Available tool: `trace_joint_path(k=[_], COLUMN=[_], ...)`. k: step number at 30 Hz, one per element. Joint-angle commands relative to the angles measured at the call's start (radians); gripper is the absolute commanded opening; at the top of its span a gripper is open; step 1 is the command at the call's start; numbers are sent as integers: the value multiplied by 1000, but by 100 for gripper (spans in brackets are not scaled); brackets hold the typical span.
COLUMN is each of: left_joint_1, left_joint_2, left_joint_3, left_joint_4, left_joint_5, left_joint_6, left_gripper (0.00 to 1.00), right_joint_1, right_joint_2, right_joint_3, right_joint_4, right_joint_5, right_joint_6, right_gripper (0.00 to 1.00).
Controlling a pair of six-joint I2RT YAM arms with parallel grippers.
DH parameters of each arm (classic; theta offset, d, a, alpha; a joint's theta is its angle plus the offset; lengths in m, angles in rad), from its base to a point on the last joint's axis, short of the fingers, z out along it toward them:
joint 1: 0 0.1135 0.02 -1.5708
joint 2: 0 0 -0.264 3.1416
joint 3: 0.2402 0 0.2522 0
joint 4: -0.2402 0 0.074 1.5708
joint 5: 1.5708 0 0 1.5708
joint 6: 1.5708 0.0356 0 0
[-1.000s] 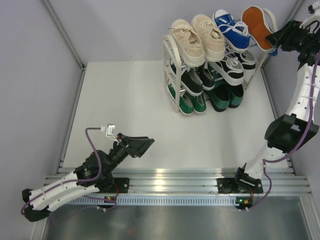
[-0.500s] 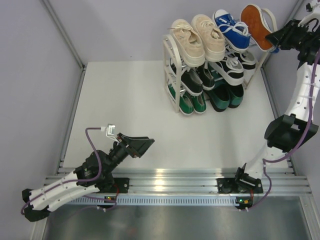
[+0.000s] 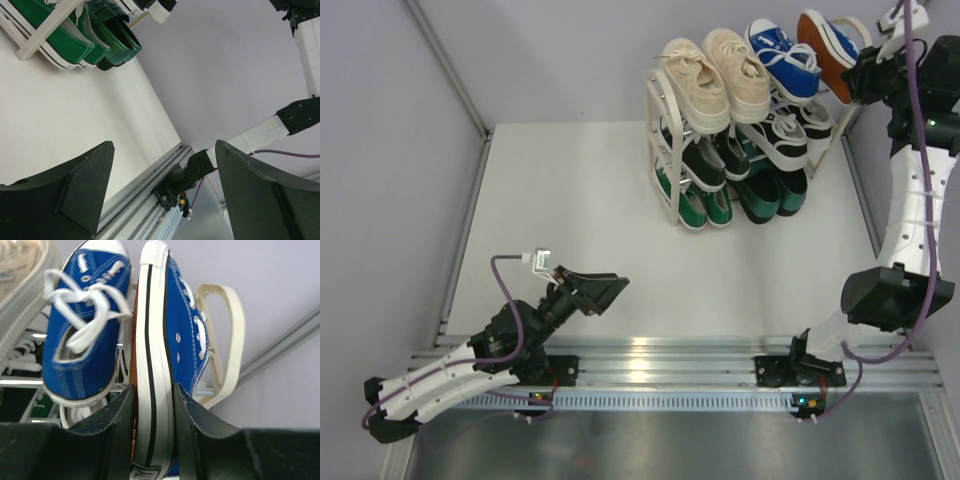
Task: Place and organize the shoes onto the shoe shelf
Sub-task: Place the shoe at the shoe shelf.
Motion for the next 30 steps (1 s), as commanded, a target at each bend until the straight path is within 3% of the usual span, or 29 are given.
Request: trace_joint_path(k=[1,6,12,19,26,28,30], left_joint_1=[0,0,0,0,0,0,0], left_joint_2=[7,7,7,8,7,7,5], left_joint_3=[8,8,8,6,6,8,8], left_joint_4=[35,35,35,35,32,31,26], left_joint_5=[0,3,7,-1,6,10,8], left_joint_6=[21,23,24,27,29,30,32], left_gripper=[87,87,87,87,87,87,87], right_joint_1=[96,186,191,195,199,199,199], right_joint_2=[-109,-155,-166,-192,-172,-172,-181], right_joint_3=[-70,-196,-281,-406,-417,-414,-417], right_joint_4=[185,326,476,668,607,576,556], right_joint_5=[155,342,427,386,278,267,254], right_joint_6=[-273,-448,-520,-718,-821,-812,-801], right_gripper=[0,0,0,0,0,3,20])
